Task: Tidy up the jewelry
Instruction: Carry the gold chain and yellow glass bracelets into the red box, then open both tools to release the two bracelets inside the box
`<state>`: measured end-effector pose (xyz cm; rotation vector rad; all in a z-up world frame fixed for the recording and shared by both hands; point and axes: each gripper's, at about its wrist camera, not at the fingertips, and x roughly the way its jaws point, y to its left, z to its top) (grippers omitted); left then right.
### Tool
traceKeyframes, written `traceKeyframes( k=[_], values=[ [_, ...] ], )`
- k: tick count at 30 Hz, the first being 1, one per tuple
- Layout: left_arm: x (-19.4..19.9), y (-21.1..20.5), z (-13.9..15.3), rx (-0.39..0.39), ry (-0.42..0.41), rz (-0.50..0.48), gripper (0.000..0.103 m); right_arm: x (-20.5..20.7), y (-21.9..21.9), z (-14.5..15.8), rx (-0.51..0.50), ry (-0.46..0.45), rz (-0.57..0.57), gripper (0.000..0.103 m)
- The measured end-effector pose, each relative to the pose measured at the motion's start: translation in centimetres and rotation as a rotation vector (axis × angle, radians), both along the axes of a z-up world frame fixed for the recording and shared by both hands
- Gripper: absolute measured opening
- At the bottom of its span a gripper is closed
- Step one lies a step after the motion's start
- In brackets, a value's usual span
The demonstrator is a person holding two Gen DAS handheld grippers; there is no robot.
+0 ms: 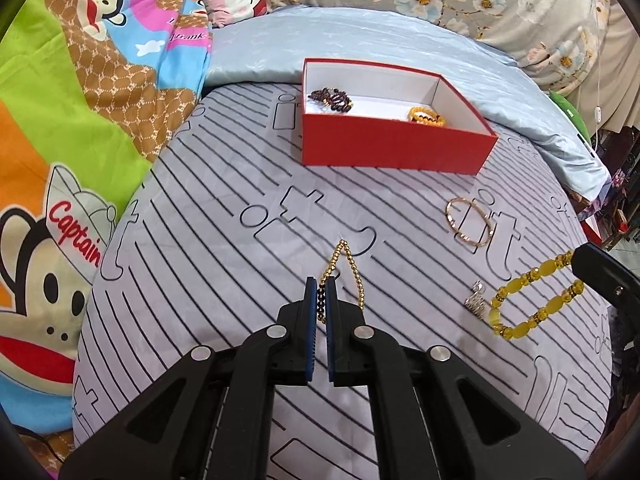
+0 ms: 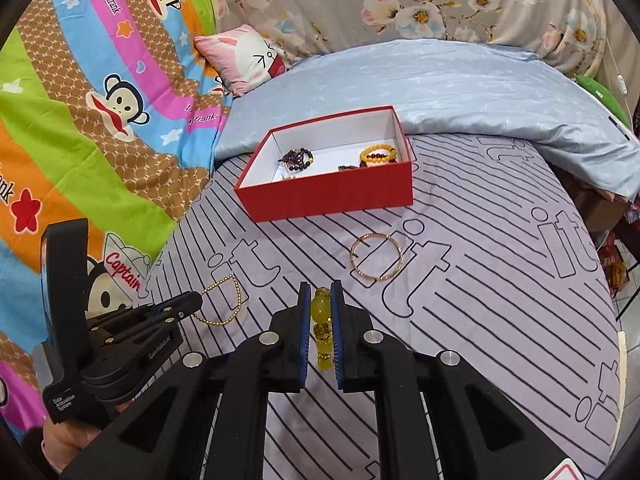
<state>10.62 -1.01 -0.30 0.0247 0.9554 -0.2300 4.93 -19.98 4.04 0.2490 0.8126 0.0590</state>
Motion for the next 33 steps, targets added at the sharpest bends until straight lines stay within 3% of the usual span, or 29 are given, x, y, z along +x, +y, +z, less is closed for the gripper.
traceKeyframes(
  k=[11, 20, 26, 33],
  values=[
    [2.9, -1.7, 4.0, -0.041, -0.059, -0.025, 0.004, 3.6, -1.2, 3.3, -0.026, -0.071, 0.004, 0.009],
    [8.6, -2.7, 6.9, -0.073, -0.092, -0.017, 0.004, 9.8, -2.4, 5.9, -0.019, -0.123, 0.01, 0.009],
    [12.8, -4.0, 7.6, -0.067, -0.109, -0.008, 0.004, 14.5, -2.5, 6.1, -0.011, -0.126, 0.022, 0.009],
    [17.0, -6.6, 6.8, -0.057, -0.117, -0.022, 0.004, 19.4, -2.3, 4.3, -0.019, -0.102, 0.034, 0.009]
  ],
)
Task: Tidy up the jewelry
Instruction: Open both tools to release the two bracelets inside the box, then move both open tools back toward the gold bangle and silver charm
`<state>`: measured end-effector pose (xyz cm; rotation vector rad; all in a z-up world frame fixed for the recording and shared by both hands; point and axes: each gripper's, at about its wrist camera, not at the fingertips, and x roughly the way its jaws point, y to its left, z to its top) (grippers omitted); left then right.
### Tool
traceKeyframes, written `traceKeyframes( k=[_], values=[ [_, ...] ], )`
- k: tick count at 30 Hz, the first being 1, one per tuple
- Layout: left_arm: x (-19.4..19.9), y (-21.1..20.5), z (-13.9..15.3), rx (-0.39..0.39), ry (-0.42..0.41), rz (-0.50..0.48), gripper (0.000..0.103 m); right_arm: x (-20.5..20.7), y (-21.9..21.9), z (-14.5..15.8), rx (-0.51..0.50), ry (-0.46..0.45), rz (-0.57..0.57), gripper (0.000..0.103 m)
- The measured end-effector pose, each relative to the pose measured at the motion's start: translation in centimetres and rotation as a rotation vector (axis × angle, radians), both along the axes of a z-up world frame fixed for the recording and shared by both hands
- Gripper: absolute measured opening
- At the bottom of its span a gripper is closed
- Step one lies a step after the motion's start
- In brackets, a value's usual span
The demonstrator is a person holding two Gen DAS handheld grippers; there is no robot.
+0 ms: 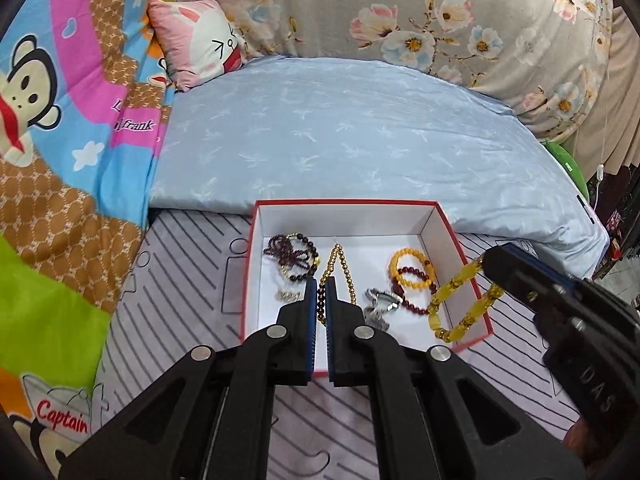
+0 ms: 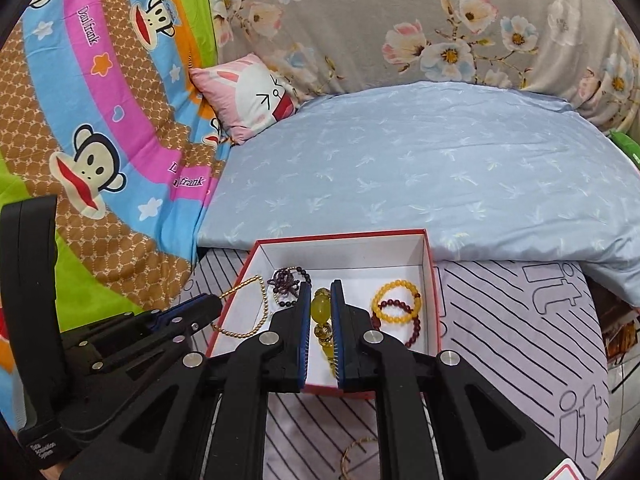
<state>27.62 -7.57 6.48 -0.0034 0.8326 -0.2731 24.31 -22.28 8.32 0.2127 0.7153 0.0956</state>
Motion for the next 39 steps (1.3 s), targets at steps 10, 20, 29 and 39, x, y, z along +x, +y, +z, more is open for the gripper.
traceKeyframes(
  k=[10, 20, 29, 39],
  values=[
    [4.4, -1.5, -3.6, 0.019, 0.05, 0.001, 0.004, 4.6, -1.3, -4.3, 0.035, 0.076, -0.018, 0.009],
    [6.4, -2.1, -6.0, 0.044, 0.082, 0.01, 0.017, 6.3, -1.1, -6.5, 0.014, 0.103, -0.015, 0.013],
    [5.7, -1.8, -6.6, 0.072, 0.075, 0.023, 0.033, 4.8, -2.4, -6.1, 0.028, 0.085, -0.06, 0.032],
    [2.3, -0.5, -5.9, 0.068, 0.068, 0.04, 0.033, 0.0, -2.2, -5.0, -0.001, 0.062, -0.071, 0.032]
  ],
)
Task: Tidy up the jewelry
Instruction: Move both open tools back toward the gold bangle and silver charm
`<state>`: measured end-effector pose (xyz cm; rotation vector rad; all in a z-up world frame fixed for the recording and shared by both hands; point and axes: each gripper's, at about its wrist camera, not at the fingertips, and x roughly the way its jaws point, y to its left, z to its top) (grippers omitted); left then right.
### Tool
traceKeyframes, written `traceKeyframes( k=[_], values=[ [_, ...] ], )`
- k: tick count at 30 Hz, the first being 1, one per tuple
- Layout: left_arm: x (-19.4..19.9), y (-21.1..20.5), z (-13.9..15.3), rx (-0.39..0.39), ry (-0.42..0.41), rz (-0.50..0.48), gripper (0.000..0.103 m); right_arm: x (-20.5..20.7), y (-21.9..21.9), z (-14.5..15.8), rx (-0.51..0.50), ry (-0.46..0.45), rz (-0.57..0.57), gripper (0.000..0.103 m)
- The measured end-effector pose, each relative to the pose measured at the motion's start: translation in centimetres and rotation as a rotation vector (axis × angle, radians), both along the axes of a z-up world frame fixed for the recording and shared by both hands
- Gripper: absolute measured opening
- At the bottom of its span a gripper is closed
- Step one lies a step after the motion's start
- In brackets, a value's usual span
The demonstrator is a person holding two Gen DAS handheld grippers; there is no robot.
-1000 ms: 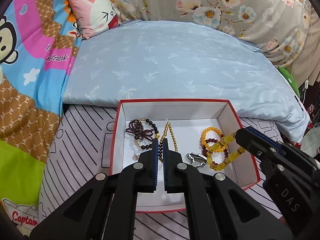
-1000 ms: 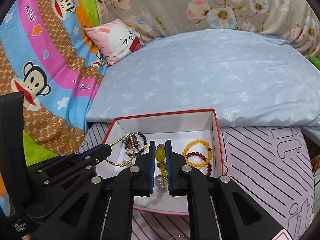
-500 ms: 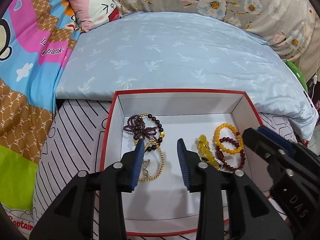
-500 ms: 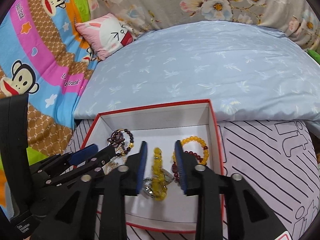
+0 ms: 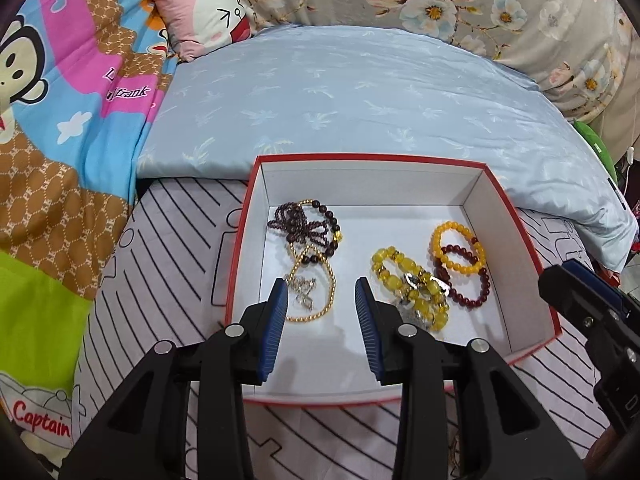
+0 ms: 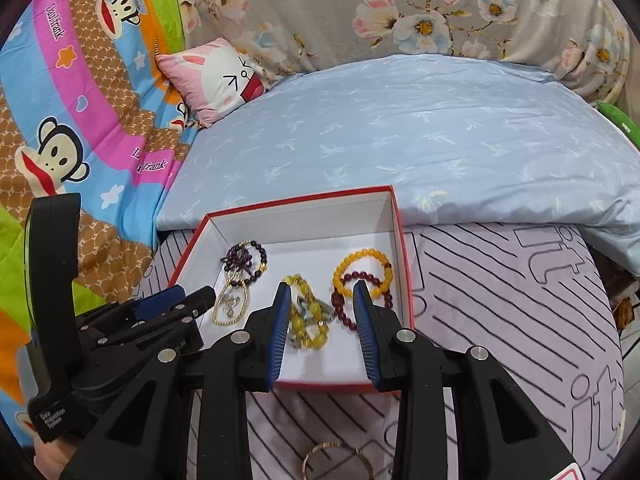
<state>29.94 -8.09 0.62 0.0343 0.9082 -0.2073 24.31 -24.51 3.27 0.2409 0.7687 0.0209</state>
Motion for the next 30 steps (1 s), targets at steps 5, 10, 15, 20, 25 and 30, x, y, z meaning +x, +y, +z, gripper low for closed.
traceKeyframes(
  k=[5, 10, 15, 20, 25, 30],
  values=[
    [-2.5, 1.1, 0.6, -0.011, -0.005, 0.005, 0.033, -3.4, 0.0, 0.0, -0.013, 0.003, -0.015, 0.032],
    [-5.4, 2.1, 0.6, -0.014, -0.003, 0.005, 0.033, -6.4, 0.3, -0.6, -0.018, 0.022, -0.026, 0.032],
    [-8.0, 2.8, 0.0, -0.021, 0.018, 0.005, 0.034, -9.1, 0.7, -2.2, -0.023, 0.061, -0.024, 0.032],
    [-10.0, 3.0, -0.8, -0.014, 0.032, 0.002, 0.035, -11.2, 0.9, -4.1, -0.026, 0.098, -0.027, 0.032],
    [-11.8, 3.3, -2.2, -0.022, 0.066, 0.003, 0.036, -12.4, 1.0, -5.8, -0.021, 0.127, -0.034, 0.049],
    [-13.1, 3.8, -3.2, -0.02, 0.077, 0.018, 0.05, -12.1, 1.3, -6.9, -0.037, 0.139, -0.032, 0.059]
  ],
)
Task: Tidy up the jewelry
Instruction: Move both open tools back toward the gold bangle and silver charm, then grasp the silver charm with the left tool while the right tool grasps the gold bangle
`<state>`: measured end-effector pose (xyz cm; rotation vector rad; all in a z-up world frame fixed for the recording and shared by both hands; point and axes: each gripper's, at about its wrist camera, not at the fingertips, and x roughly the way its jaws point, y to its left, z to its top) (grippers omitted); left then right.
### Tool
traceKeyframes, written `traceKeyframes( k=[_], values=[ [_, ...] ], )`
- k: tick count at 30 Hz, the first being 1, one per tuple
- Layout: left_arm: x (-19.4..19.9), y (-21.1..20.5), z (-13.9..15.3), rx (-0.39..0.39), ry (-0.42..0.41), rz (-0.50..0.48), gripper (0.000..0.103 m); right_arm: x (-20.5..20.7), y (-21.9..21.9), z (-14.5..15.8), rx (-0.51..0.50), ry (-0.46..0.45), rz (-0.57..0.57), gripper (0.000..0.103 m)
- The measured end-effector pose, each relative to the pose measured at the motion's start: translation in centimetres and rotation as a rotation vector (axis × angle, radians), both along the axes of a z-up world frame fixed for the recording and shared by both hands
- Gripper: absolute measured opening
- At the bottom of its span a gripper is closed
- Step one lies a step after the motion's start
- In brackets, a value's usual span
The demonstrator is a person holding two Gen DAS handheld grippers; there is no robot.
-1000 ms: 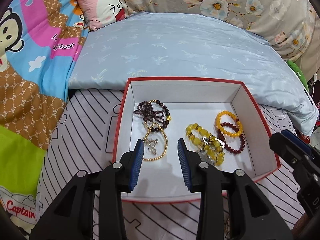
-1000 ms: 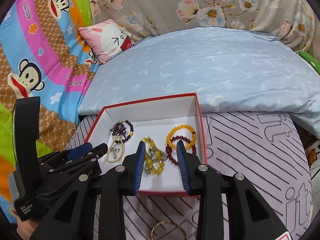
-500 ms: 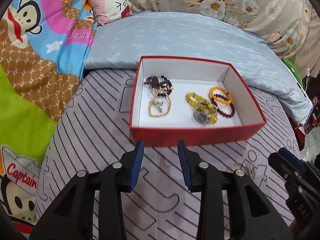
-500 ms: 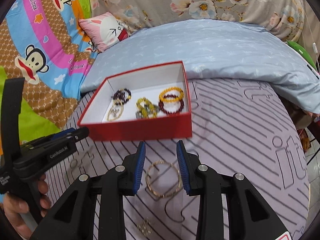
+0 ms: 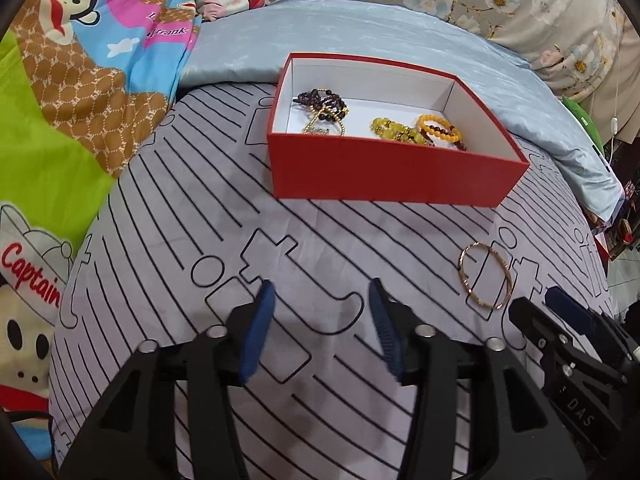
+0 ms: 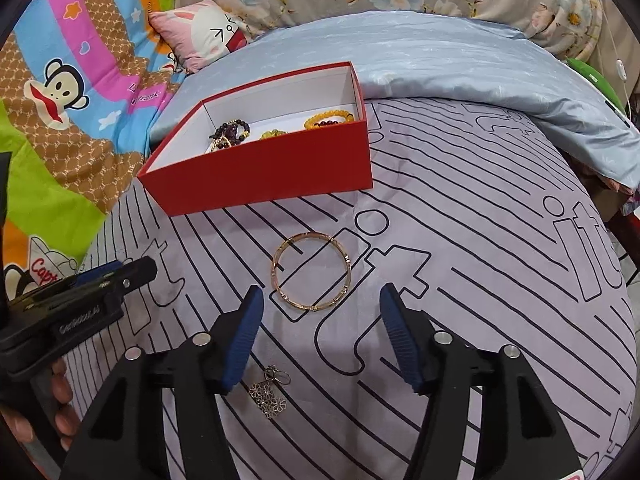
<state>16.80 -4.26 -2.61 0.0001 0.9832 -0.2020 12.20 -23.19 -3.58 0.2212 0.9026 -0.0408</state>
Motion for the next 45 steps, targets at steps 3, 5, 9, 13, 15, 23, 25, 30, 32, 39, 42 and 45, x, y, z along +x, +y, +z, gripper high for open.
traceKeyframes(
  k=[3, 5, 9, 13, 15, 23, 25, 30, 32, 39, 42, 45],
  values=[
    [-0.6, 0.3, -0.4, 0.003, 0.005, -0.001, 0.05, 0.6, 0.3, -0.6, -0.007, 0.013, 0.006, 0.06],
    [-0.8, 0.5, -0.6, 0.003, 0.011, 0.001, 0.05, 1.1, 0.6, -1.0, -0.011, 0.021, 0.012, 0.06],
    [-1.2, 0.9, -1.3, 0.011, 0.025, 0.006, 0.05, 1.9, 1.2, -1.6, -0.03, 0.031, 0.021, 0.06],
    [-1.4, 1.1, -1.8, 0.017, 0.038, 0.007, 0.05, 2.7, 1.8, -2.1, -0.049, 0.04, 0.024, 0.06],
    [-1.4, 1.3, -2.0, 0.016, 0.043, 0.008, 0.05, 3.0, 2.1, -2.3, -0.07, 0.043, 0.024, 0.06],
    [-1.6, 1.5, -2.2, 0.018, 0.054, 0.009, 0.05, 3.5, 2.5, -2.5, -0.131, 0.045, 0.017, 0.053],
    [-1.7, 1.4, -2.2, 0.017, 0.056, 0.006, 0.05, 3.4, 2.4, -2.4, -0.124, 0.046, 0.017, 0.053],
    [-2.0, 0.9, -2.2, 0.015, 0.061, -0.007, 0.05, 2.3, 1.7, -2.2, -0.099, 0.043, 0.004, 0.052],
    [-2.2, 0.6, -2.2, 0.012, 0.061, -0.016, 0.05, 1.2, 1.1, -1.9, -0.078, 0.034, -0.013, 0.052],
    [-3.5, -1.7, -2.1, 0.006, 0.057, -0.07, 0.05, -3.6, -1.7, -0.6, -0.035, 0.012, -0.089, 0.052],
    [-4.4, -3.3, -2.0, 0.003, 0.057, -0.105, 0.05, -5.6, -2.9, -0.4, -0.02, 0.016, -0.121, 0.052],
    [-5.2, -4.8, -2.0, -0.004, 0.061, -0.138, 0.05, -6.9, -3.3, -0.2, -0.016, 0.019, -0.137, 0.052]
  ],
)
